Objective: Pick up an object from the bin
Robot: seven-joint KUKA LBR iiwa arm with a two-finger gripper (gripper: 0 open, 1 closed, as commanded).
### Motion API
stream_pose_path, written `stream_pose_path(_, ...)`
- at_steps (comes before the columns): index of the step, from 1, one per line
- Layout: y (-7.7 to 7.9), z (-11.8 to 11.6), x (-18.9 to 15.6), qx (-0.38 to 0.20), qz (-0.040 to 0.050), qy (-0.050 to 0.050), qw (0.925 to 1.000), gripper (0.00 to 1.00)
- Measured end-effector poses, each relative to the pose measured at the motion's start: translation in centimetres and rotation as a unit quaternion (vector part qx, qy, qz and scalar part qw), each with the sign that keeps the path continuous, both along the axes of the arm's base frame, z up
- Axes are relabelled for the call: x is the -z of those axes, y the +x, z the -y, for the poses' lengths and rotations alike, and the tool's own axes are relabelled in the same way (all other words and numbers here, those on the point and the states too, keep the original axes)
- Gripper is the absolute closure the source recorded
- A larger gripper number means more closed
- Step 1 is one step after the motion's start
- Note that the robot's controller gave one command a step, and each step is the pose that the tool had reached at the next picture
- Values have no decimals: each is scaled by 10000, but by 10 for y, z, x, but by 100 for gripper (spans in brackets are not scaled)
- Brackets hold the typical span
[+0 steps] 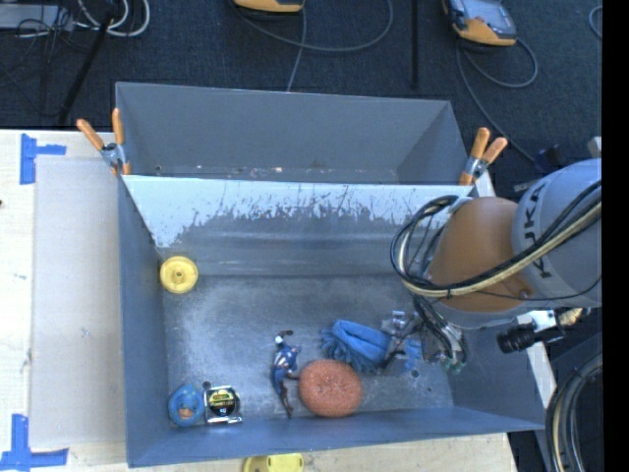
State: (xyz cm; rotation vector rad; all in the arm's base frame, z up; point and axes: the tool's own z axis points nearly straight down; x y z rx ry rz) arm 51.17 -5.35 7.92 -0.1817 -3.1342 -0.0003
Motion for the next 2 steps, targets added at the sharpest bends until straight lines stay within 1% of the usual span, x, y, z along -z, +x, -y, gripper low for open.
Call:
stream_pose_path(1,5,1,-39,-40,-3,1,10000,100)
stream_pose_path(2,34,10,-149,115,15,-2,9999,100)
